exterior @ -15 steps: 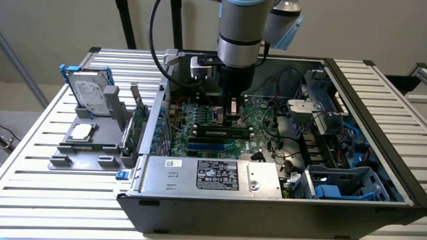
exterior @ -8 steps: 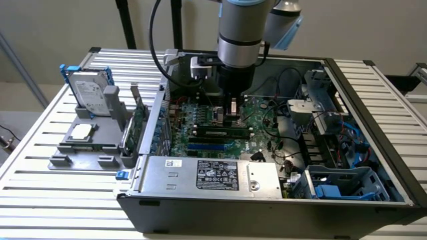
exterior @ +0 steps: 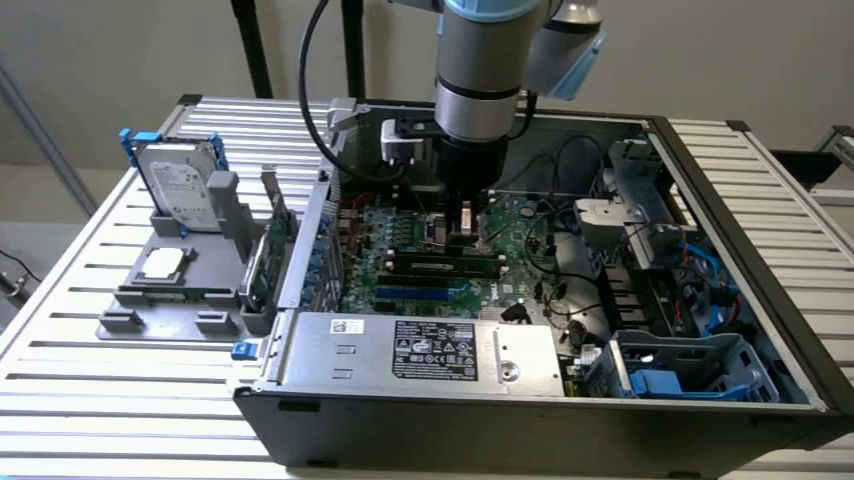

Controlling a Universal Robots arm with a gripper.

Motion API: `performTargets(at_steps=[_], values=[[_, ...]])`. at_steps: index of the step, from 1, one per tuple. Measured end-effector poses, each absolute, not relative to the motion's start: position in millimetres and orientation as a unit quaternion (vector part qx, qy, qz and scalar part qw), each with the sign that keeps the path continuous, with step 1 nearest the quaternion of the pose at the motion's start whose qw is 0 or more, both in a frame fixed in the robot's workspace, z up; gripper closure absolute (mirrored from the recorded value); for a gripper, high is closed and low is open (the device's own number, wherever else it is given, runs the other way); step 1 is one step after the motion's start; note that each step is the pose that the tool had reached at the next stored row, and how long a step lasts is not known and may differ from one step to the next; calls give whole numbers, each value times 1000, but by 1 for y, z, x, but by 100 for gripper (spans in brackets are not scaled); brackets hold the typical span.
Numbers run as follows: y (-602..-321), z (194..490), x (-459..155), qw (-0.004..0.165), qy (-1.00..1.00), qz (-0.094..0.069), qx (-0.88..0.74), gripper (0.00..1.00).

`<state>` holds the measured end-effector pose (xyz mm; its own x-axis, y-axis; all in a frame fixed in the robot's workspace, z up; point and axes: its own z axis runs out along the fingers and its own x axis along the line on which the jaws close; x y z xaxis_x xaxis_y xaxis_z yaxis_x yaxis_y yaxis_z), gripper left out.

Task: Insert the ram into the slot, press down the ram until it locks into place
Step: 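Press down the ram until it locks into place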

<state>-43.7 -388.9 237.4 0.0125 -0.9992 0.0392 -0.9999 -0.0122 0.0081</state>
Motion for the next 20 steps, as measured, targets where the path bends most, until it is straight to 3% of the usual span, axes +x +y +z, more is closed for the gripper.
performTargets(at_steps=[13,20], values=[[-388,226,-44,18,-708,12,706,89],[-388,256,-43,19,-711,10,703,89]])
